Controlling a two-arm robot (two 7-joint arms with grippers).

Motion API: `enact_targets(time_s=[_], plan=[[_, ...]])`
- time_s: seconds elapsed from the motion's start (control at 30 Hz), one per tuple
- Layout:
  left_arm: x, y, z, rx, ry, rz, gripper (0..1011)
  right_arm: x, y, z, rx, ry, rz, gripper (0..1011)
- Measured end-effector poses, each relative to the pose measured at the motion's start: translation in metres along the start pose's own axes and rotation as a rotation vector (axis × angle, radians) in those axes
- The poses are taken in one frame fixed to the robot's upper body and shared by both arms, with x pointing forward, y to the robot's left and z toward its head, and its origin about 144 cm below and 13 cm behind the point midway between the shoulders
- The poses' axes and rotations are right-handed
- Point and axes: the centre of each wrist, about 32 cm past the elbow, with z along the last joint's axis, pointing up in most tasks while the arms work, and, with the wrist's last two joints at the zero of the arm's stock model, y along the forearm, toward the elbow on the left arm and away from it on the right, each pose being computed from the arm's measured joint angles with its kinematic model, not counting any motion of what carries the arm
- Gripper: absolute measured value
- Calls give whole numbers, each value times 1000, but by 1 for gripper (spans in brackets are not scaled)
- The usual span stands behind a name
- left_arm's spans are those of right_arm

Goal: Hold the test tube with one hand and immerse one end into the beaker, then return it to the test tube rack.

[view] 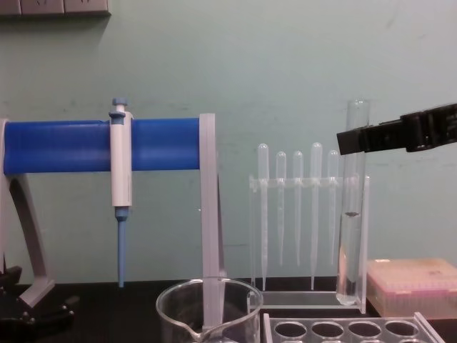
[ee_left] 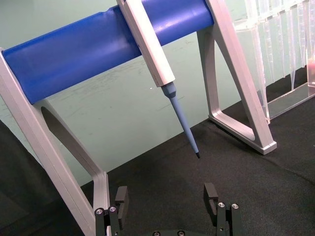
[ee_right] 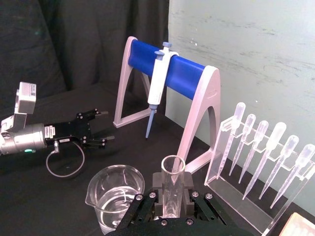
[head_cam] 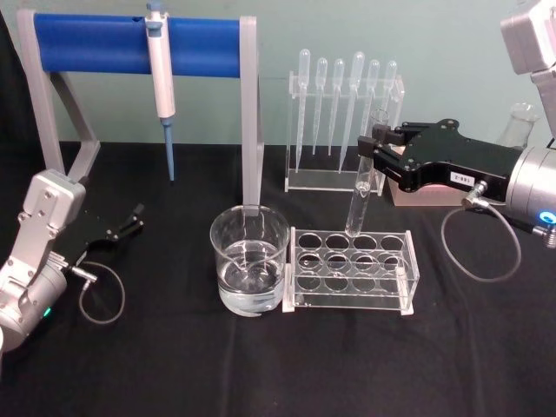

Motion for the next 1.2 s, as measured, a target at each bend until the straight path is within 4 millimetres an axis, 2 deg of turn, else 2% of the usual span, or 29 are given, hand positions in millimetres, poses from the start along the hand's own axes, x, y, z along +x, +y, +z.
enact_targets(time_s=[1.2], plan=[[0,0,0,0,0,0,1000,0,0,0,0,0,0,223]])
